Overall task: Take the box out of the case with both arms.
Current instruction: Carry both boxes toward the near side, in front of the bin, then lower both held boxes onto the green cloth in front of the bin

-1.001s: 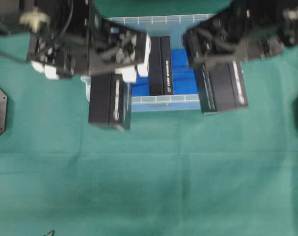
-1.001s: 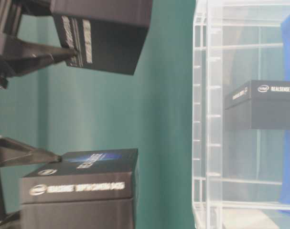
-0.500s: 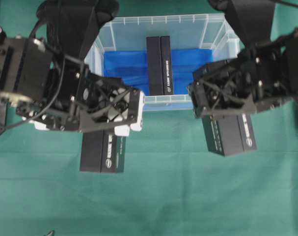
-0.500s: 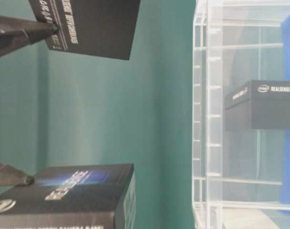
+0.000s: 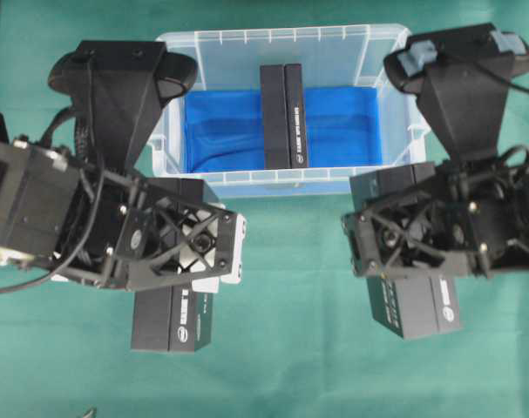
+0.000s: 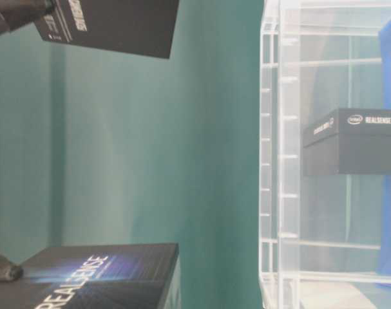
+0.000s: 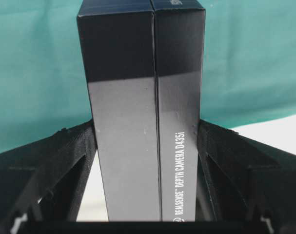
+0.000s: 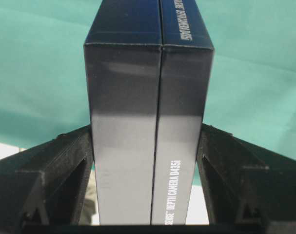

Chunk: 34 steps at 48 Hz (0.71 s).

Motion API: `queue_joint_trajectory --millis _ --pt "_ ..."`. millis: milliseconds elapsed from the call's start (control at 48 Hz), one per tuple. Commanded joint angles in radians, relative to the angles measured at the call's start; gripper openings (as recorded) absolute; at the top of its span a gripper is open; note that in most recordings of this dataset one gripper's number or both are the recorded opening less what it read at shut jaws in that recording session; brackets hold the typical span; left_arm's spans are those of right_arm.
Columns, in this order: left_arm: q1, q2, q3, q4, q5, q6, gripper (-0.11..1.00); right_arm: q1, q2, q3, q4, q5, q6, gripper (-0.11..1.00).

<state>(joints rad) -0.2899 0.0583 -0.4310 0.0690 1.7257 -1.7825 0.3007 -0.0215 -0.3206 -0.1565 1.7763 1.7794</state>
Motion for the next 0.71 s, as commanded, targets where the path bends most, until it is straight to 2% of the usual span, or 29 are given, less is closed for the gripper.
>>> queue_joint_trajectory --millis 0,688 --pt "-0.012 -0.015 -0.017 0.005 -0.002 -0.011 0.64 0.011 -0.011 -0.032 -0.005 0.009 0.003 0.65" --pt "-0.015 -0.012 -0.017 0.012 -0.002 -0.017 0.64 0.014 -0.006 -0.038 -0.005 0.025 -0.003 0.65"
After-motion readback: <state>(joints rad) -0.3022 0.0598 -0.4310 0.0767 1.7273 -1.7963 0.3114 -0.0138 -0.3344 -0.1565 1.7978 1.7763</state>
